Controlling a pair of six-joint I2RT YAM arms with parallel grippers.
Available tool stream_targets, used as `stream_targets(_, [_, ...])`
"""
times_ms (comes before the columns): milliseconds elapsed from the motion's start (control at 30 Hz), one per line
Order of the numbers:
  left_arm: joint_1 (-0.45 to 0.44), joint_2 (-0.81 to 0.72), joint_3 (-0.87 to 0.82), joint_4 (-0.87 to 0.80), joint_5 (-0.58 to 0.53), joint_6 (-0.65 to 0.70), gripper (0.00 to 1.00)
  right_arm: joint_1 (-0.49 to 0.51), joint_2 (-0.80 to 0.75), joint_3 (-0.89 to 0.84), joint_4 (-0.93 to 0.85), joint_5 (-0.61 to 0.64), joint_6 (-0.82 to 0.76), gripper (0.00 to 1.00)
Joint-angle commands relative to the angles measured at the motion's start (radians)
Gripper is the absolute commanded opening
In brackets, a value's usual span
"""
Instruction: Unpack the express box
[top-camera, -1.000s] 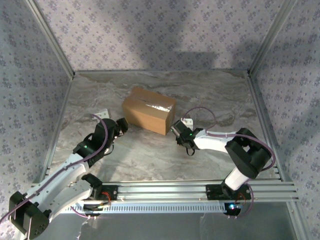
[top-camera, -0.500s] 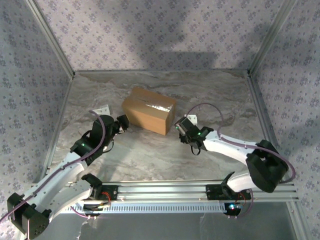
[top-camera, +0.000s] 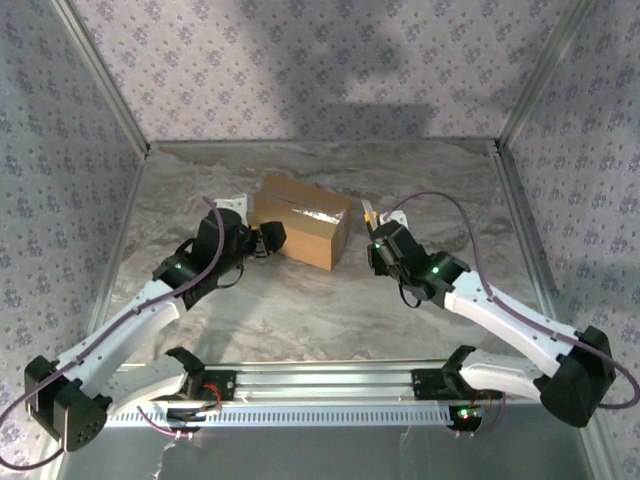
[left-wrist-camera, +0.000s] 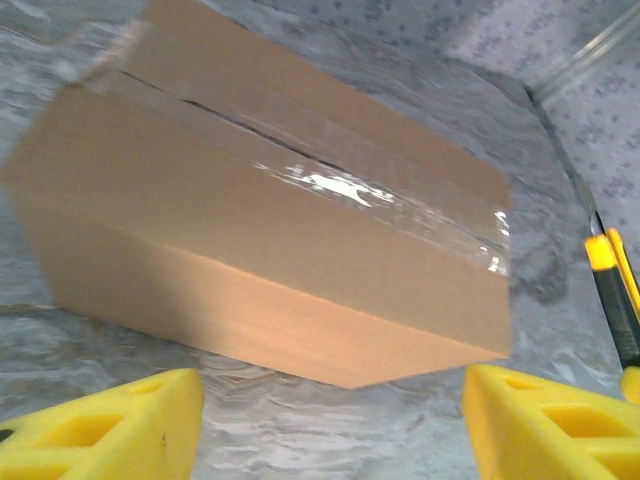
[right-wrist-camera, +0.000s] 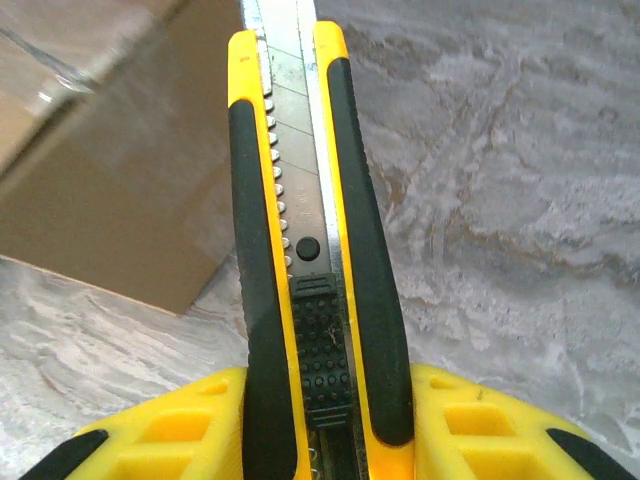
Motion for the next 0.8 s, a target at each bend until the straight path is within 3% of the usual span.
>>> stream_targets(0, [-0.012, 0.041, 0.064, 0.072, 0.111, -0.041, 0.73, 0.009, -0.047, 0.055, -0.018, -0.037, -0.095, 0.34])
stream_targets(167, [-0.028, 0.118, 0.079, 0.213, 0.200, -0.121, 0.77, 0.034, -0.056, 0.105, -0.016, -0.072, -0.150, 0.35])
stream_targets(400, [-0.094, 0.230, 0.151, 0.299, 0.222, -0.122, 0.81, 0.065, -0.024, 0.162, -0.020, -0.075, -0.173, 0.34])
stream_targets(767, [-0.129, 0.312, 0.220, 0.403, 0.253, -0.130, 0.77, 0.086, 0.008, 0.213, -0.014, -0.074, -0.185, 0.34])
